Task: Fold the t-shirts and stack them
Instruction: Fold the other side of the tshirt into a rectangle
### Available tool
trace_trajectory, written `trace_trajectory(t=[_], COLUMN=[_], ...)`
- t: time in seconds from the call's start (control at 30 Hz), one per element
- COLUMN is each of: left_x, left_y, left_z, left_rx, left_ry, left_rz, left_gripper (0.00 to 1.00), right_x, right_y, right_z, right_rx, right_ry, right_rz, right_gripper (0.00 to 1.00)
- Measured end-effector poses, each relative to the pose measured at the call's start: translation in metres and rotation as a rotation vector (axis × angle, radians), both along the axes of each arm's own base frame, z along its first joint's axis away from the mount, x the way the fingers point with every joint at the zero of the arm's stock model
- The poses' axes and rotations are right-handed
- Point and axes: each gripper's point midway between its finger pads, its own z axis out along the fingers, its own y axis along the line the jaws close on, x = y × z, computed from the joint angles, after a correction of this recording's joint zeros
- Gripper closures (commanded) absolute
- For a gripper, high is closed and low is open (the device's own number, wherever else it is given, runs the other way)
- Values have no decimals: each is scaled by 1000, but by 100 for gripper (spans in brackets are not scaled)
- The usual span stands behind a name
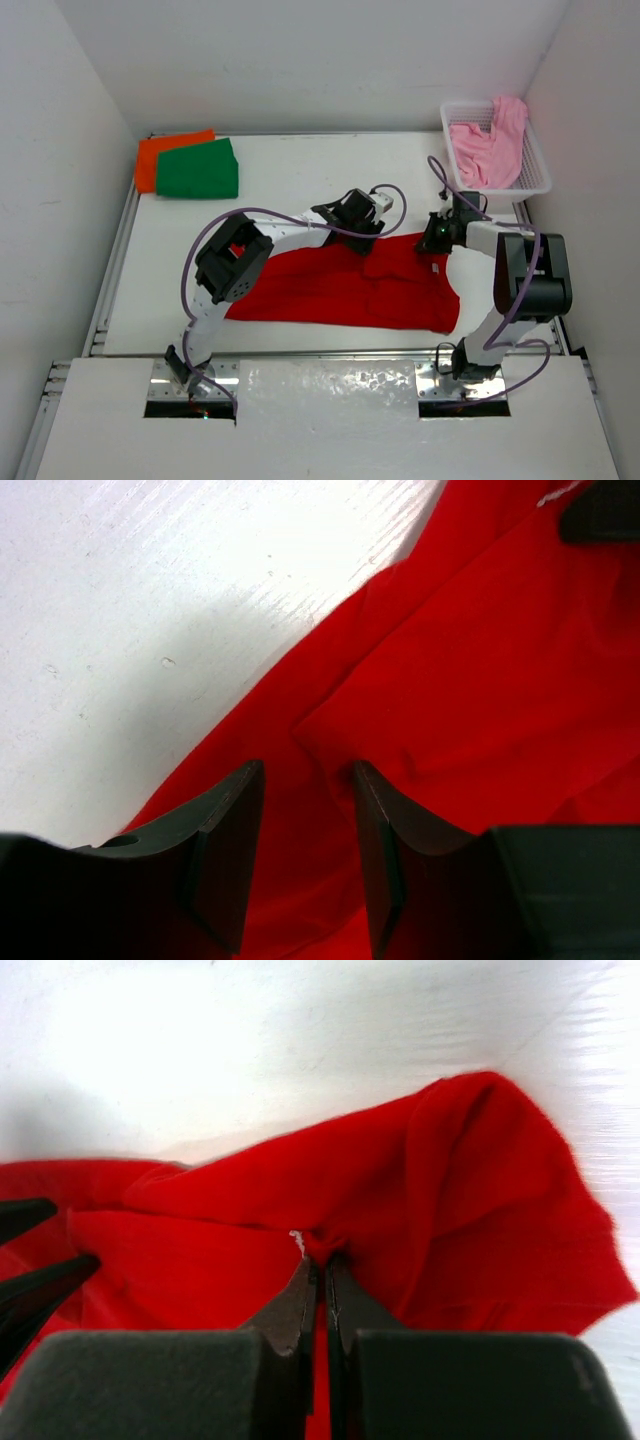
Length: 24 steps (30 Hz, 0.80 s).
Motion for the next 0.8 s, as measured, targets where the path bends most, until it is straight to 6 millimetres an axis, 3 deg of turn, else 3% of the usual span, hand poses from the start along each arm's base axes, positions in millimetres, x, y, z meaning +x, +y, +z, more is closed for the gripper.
trace_trajectory(t=[0.23,0.47,0.57,0.8], left_x=[1,0,6,8], left_y=[0,3,-3,-10], left_z=[0,2,17,57], left_rx=[2,26,17,-33], left_ry=[-3,-3,-26,-69], left_rz=[3,-17,-30,-65], left_gripper=[61,59,59,62], right_x=[7,10,11,14], right_y=[-16,-15,-13,-14], right_z=[12,16,17,34], right_rx=[-81,-77,-73,-85], right_ry=[-70,-88,-91,-103], right_rz=[-67,-55,-41,-11], right_gripper=[100,69,61,63])
